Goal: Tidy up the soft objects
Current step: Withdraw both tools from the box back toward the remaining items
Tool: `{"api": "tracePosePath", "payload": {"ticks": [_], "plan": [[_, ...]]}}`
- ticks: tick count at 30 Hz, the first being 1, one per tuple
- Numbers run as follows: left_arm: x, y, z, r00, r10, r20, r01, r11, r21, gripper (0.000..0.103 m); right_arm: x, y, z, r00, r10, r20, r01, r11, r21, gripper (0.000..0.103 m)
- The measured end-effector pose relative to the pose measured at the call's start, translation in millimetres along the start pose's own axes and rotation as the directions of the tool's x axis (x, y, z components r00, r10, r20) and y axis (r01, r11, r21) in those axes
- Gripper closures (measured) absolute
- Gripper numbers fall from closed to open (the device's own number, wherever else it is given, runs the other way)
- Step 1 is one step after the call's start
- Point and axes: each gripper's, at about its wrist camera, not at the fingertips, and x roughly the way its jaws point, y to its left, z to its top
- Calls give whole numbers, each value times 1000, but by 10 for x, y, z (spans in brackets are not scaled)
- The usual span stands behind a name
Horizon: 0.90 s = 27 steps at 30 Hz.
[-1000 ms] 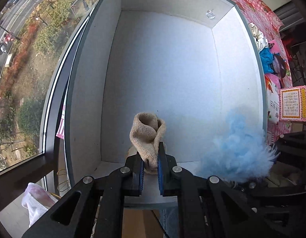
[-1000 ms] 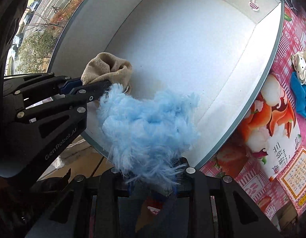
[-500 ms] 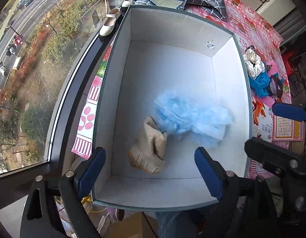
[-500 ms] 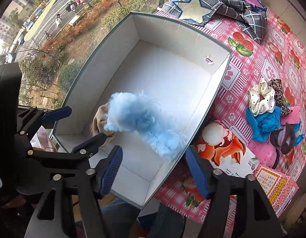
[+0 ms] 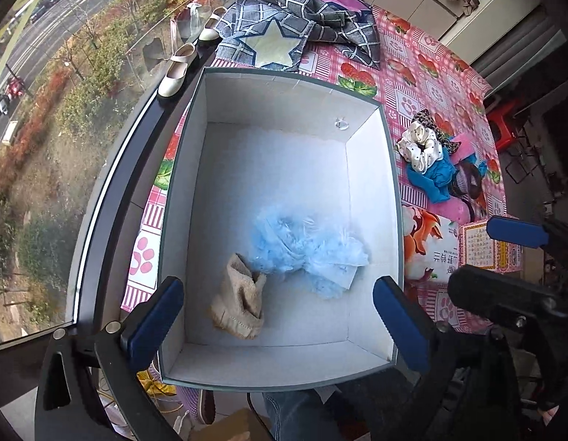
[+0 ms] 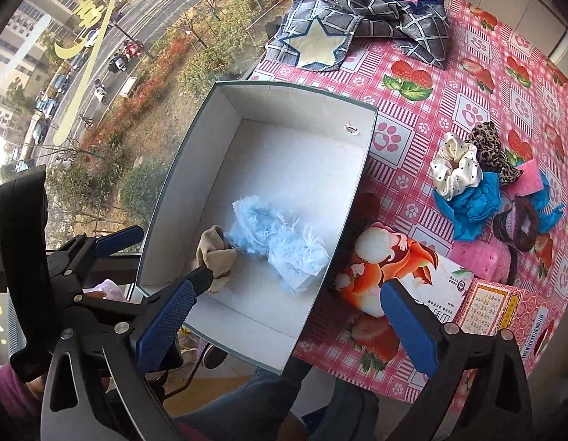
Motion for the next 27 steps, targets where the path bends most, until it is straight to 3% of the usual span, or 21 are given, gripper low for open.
{"api": "tracePosePath", "payload": {"ticks": [11, 27], "plan": [[-54, -289, 85, 999, 50, 0, -50, 992, 115, 0, -274, -304, -41, 998, 13, 55, -17, 996, 82, 1], [-47, -658, 264, 1000, 22, -1, -21, 975, 223, 0, -756, -1215, -181, 991, -15, 132, -27, 949, 313, 1]]}}
